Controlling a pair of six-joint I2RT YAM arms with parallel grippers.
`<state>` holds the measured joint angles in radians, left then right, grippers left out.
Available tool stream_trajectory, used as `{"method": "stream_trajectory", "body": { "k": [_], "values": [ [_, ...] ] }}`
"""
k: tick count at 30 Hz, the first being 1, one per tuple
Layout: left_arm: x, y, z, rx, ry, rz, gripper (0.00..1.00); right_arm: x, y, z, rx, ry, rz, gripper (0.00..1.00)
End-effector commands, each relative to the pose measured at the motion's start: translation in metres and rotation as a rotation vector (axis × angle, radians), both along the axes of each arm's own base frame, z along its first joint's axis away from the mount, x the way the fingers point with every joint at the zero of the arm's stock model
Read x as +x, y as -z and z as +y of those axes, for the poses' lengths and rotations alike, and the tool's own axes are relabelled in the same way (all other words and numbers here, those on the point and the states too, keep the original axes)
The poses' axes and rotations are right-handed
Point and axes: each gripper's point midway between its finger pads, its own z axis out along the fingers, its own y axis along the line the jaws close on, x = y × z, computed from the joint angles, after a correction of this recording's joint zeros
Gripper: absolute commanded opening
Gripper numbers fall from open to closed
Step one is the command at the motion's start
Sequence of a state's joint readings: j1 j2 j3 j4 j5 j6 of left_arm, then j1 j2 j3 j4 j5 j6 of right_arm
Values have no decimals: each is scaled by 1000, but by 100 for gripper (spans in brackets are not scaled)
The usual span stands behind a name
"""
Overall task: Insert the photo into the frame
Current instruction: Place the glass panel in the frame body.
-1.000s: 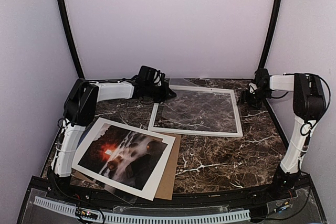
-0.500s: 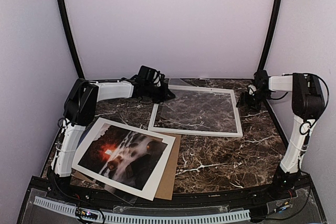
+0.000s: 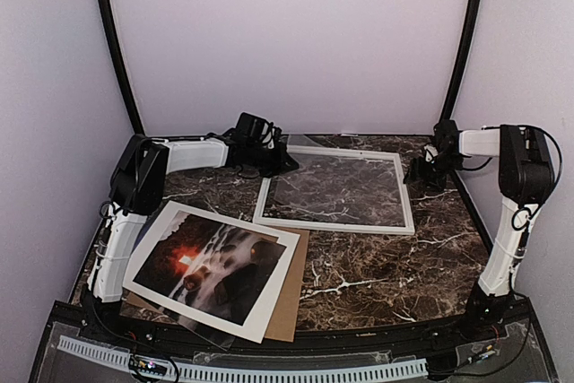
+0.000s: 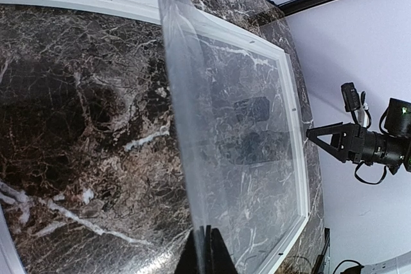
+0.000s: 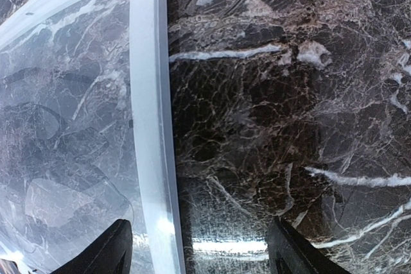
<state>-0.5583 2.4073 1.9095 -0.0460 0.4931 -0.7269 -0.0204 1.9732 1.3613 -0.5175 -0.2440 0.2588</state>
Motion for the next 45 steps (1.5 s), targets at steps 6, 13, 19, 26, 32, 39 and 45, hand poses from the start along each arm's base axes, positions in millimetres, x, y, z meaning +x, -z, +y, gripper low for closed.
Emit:
{"method": "stream_trajectory", "body": {
  "k": [6, 13, 19, 26, 32, 39, 45],
  "values": [
    [2, -11, -2, -10, 32, -19, 0, 6, -3, 4, 4, -20, -12, 74],
    [3, -9, 1, 1, 31, -18, 0, 6, -4, 4, 3, -18, -13, 74],
    [3, -6, 3, 11, 28, -15, 0, 6, -4, 3, 2, -17, -14, 74],
    [3, -5, 5, 17, 28, -14, 0, 6, -3, 4, 1, -18, -11, 74],
    [4, -4, 6, 26, 26, -13, 0, 6, -3, 4, 3, -19, -9, 74],
    [4, -2, 8, 34, 27, -12, 0, 5, -1, 4, 2, -19, -6, 75],
    [5, -1, 9, 37, 26, -15, 0, 5, -2, 4, 4, -19, -7, 75]
  ]
}}
